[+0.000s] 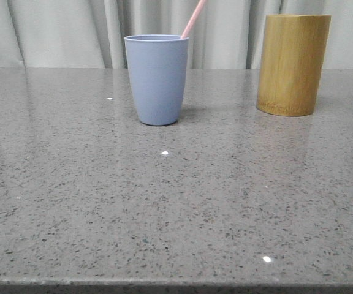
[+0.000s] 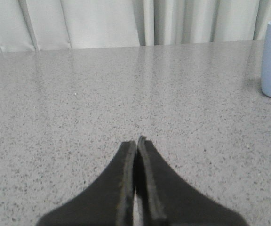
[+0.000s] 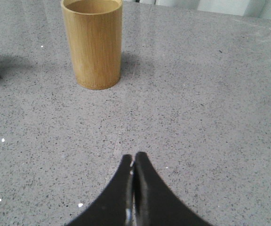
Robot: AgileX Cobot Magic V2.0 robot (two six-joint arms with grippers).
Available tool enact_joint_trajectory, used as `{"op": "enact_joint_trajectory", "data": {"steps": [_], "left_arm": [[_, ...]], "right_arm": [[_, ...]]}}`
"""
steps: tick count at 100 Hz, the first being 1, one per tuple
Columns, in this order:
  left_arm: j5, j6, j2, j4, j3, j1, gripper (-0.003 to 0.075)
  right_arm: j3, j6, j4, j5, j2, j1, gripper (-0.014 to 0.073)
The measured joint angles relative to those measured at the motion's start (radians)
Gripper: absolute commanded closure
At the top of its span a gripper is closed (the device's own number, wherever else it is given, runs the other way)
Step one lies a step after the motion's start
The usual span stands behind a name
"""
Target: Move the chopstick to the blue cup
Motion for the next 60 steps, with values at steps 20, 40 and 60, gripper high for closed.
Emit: {"op": "enact_joint_trajectory", "data": {"steps": [20, 40, 60], "left_arm": [[-0.022, 0.0, -0.029, 0.002, 0.01, 0.003, 0.0739], [-0.043, 0.0, -0.029, 0.004, 0.01, 0.045, 0.0739], [-0.05, 0.0, -0.029, 0.008, 0.01, 0.069, 0.0739]], "right_arm": [[0.0, 0.0, 0.0, 0.0, 0.0, 0.0, 0.0661], [0.0, 0.0, 0.0, 0.0, -0.001, 0.0, 0.0661], [0.0, 0.0, 0.0, 0.0, -0.001, 0.0, 0.0661]]}}
